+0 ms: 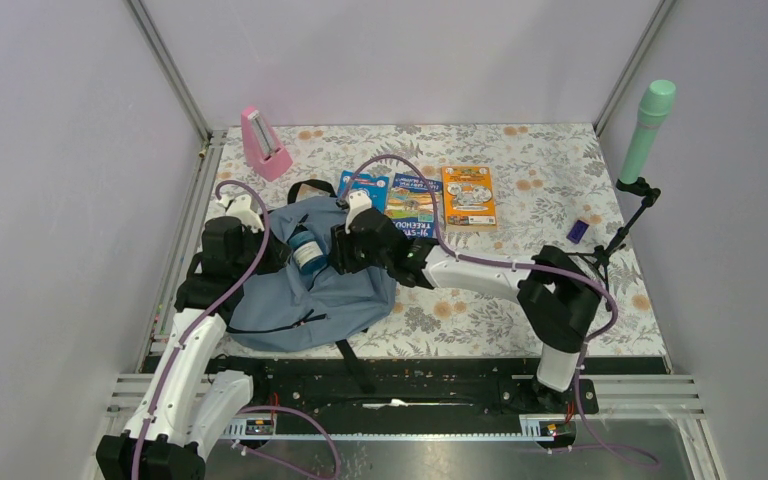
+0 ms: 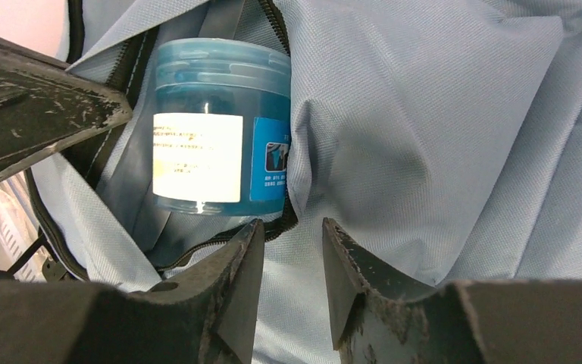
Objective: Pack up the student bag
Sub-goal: Place the stationery in the student bag.
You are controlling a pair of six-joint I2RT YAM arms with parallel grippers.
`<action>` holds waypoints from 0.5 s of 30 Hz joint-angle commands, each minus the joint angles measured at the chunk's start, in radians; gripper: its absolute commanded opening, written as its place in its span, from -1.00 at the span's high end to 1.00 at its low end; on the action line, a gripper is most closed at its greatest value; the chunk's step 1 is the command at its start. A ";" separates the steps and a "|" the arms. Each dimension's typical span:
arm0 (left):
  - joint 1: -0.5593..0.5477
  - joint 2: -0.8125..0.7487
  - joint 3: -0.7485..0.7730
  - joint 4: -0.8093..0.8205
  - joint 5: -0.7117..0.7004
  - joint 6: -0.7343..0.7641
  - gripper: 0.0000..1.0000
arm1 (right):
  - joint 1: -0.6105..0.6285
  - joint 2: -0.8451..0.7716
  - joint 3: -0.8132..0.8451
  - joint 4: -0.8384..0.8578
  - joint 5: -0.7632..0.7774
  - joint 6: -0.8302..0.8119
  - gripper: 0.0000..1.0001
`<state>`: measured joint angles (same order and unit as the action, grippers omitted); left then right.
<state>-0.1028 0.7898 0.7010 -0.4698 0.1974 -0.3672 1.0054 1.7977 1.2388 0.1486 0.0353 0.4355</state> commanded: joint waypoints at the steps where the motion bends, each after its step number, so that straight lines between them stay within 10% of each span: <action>1: 0.008 -0.010 0.072 0.112 0.005 -0.015 1.00 | -0.009 0.031 0.069 -0.001 -0.031 0.013 0.20; 15: 0.011 -0.009 0.071 0.117 0.013 -0.016 1.00 | -0.009 0.128 0.174 -0.086 -0.041 0.062 0.43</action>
<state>-0.0959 0.7906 0.7010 -0.4698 0.1967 -0.3676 1.0039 1.9015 1.3445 0.0940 -0.0193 0.4686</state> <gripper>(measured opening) 0.010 0.333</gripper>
